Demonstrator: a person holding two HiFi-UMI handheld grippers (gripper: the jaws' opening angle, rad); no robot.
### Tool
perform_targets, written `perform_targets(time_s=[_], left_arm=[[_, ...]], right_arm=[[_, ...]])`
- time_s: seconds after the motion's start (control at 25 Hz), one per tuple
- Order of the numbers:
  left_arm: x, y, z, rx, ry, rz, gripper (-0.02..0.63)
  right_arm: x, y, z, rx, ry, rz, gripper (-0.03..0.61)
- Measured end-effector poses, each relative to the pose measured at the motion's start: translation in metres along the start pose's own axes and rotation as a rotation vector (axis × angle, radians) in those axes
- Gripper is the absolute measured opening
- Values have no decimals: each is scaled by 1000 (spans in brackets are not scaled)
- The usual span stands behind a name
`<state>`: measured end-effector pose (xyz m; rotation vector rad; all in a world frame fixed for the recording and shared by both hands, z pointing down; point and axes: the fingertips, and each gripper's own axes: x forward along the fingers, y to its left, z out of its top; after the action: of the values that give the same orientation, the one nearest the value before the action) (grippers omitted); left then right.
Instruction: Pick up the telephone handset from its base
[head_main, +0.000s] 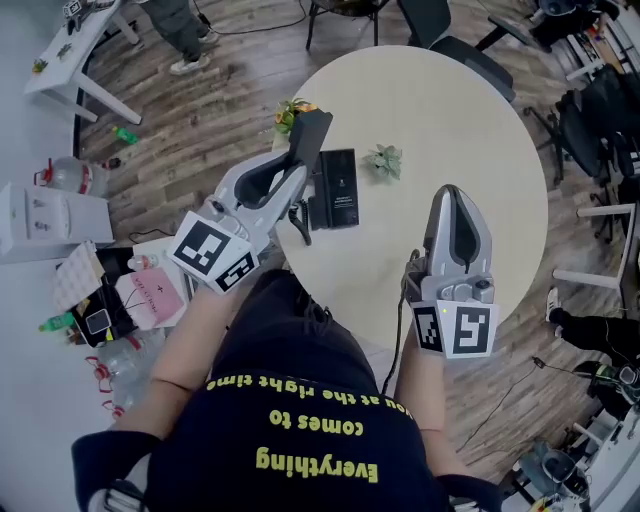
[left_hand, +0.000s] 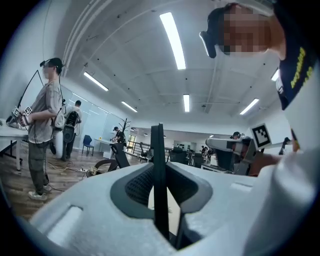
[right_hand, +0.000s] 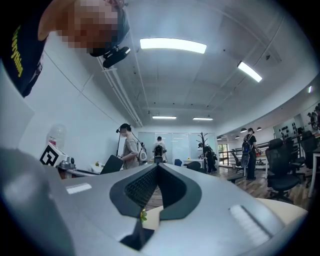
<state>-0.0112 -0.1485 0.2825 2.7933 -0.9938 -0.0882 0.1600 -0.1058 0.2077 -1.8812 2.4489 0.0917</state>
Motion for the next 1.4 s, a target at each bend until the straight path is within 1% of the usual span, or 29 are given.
perform_targets(time_s=[0.16,0.36,0.56,0.84,1.4], left_arm=[[-4,5,14,32,-49,37,77],[-6,3,29,64,-77,38,77],[-4,7,34,25,-86,27,77],[-1,10,33,32,-87,31,77],[-2,14,35,28,-88,30,77]], right_arm=[[1,5,5,-14,-7,-2,12],[1,8,8,-30,-9,-3,11],[1,6,8,-40,-3,-13,11],[0,1,6,-50,4,-22,12],[2,5,7,-56,14,-25,11]])
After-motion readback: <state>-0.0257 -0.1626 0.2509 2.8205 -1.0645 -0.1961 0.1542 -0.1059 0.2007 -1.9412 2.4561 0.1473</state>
